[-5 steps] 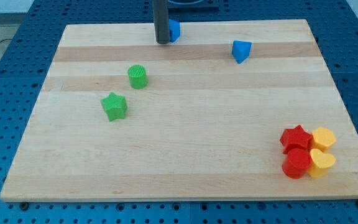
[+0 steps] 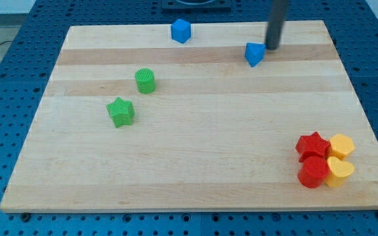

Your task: Push the blue triangle to the right of the blue cube

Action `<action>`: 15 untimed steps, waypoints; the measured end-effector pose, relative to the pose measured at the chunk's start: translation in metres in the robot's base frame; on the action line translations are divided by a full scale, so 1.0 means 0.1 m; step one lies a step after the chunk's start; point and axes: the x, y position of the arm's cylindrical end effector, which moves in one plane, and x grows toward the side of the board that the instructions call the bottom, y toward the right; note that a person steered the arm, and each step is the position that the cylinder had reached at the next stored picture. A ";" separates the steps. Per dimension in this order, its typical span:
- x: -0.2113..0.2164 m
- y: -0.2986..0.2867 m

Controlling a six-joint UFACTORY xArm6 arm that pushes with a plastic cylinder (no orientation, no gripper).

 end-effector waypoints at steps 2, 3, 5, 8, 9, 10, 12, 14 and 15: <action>0.41 -0.46; 0.23 -1.06; 0.10 -1.76; 0.25 -0.68; 0.08 -0.64; 0.07 -0.64; -0.34 -1.18; -0.09 -0.91; -0.32 -0.86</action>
